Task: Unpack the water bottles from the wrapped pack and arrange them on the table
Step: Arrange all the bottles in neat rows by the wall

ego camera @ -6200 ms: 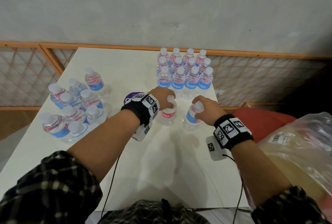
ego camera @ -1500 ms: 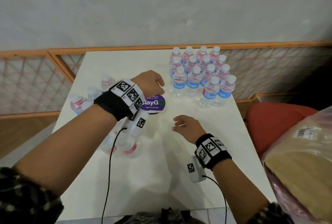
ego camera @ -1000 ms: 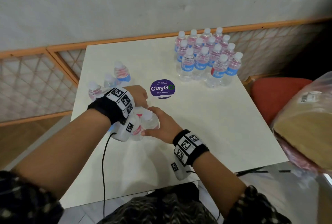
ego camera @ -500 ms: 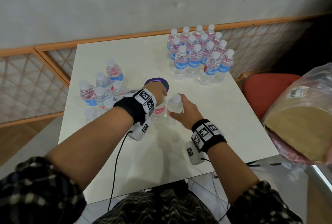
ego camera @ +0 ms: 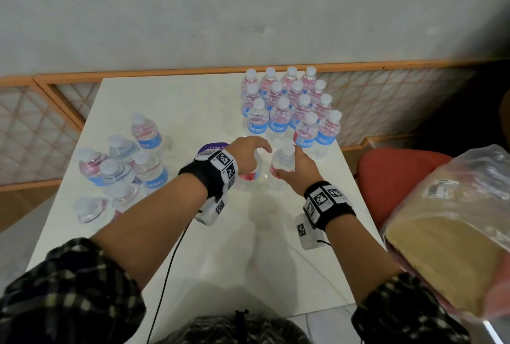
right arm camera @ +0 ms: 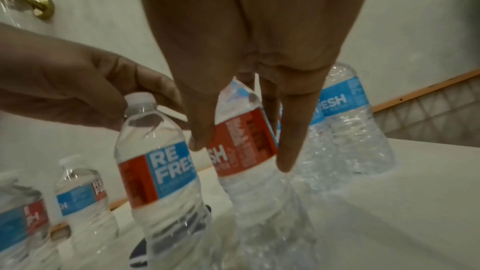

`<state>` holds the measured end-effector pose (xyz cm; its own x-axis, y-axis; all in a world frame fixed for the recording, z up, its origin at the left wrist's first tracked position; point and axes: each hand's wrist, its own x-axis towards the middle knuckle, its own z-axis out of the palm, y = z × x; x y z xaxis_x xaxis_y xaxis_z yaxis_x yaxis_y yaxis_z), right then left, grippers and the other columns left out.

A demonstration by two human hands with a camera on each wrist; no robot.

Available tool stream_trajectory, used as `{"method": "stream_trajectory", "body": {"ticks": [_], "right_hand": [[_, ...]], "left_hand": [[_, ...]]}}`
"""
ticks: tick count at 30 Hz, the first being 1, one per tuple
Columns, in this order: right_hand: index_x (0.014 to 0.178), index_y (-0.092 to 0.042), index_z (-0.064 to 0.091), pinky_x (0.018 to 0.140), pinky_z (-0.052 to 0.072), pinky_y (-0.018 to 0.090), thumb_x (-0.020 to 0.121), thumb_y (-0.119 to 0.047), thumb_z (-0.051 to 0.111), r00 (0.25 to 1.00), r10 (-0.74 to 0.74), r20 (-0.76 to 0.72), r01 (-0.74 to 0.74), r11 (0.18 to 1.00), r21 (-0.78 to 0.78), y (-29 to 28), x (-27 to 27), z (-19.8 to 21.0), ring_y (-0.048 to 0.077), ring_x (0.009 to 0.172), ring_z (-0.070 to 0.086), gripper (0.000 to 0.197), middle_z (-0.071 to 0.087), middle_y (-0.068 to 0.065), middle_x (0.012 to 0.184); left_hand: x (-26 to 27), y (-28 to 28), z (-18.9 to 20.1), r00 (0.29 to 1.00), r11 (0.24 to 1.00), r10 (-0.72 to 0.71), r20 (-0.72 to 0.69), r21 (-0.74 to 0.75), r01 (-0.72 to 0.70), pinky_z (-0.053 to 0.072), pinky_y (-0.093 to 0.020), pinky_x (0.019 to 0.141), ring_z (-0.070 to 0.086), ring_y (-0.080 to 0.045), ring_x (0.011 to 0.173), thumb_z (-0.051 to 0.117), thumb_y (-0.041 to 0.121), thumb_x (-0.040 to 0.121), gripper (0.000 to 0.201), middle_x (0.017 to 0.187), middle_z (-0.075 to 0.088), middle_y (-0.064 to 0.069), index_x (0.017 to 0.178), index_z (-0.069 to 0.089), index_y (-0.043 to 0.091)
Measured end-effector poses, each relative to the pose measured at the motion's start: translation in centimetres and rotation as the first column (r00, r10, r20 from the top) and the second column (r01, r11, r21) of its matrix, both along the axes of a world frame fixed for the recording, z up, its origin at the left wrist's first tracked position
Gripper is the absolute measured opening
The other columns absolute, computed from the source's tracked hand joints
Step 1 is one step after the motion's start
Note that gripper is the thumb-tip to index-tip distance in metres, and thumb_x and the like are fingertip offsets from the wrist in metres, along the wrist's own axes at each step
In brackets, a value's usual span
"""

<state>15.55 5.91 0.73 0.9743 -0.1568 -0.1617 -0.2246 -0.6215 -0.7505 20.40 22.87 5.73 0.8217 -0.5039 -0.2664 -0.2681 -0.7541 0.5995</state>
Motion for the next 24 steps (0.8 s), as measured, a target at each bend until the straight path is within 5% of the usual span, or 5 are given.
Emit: {"method": "stream_trajectory", "body": {"ticks": [3,6,9,15,24], "right_hand": [[0.138,-0.015,0.036,0.099,0.038,0.030,0.073,-0.030,0.079,0.999,0.050,0.010,-0.050,0.997,-0.056,-1.3,1.2,0.7,0.024,0.124,0.044,0.079,0.044,0.009,0.135],[0.135,-0.016,0.041,0.101,0.042,0.037,0.075,-0.039,0.075,0.994,0.091,0.057,-0.082,0.985,-0.149,-2.4,2.1,2.0,0.025,0.118,0.048,0.072,0.044,0.009,0.132],[0.123,-0.014,0.054,0.093,0.045,0.038,0.081,-0.037,0.069,0.980,0.200,0.018,-0.189,0.948,-0.258,-2.8,3.2,3.2,0.027,0.107,0.054,0.050,0.053,0.010,0.119],[0.124,-0.017,0.058,0.075,0.032,0.018,0.083,0.007,0.044,0.938,0.347,0.004,-0.337,0.914,-0.228,-3.1,4.6,5.0,0.018,0.092,0.049,0.050,0.060,0.007,0.114],[0.129,-0.012,0.050,0.085,0.042,0.034,0.085,-0.041,0.063,0.947,0.292,-0.132,-0.320,0.849,-0.420,-2.5,5.7,5.2,0.029,0.109,0.054,0.054,0.057,0.013,0.116]], "left_hand": [[0.5,0.1,-0.1,0.996,0.993,0.028,0.088,0.113,-0.038,0.036,-0.034,0.108,0.038,-0.021,0.135,0.064,0.030,0.082,0.068,0.149,0.034,0.002,0.143,0.034,0.028],[0.8,0.3,0.0,0.972,0.915,0.173,0.158,0.338,-0.218,0.045,-0.035,0.086,0.055,-0.028,0.115,0.058,0.067,0.076,0.072,0.128,0.053,-0.005,0.131,0.045,0.022],[1.0,-0.3,0.0,0.969,0.922,0.199,0.147,0.307,-0.236,0.042,-0.030,0.074,0.059,-0.027,0.101,0.063,0.057,0.078,0.053,0.111,0.063,-0.007,0.110,0.058,0.015],[2.0,-0.9,0.4,0.992,0.988,0.116,0.056,0.098,-0.121,0.041,-0.030,0.090,0.053,-0.029,0.118,0.059,0.011,0.085,0.057,0.134,0.053,-0.009,0.138,0.043,0.023],[2.2,-1.8,-0.4,0.969,0.959,0.244,0.029,0.141,-0.245,0.045,-0.034,0.090,0.055,-0.029,0.114,0.064,0.038,0.085,0.052,0.125,0.058,-0.008,0.129,0.047,0.016]]}}
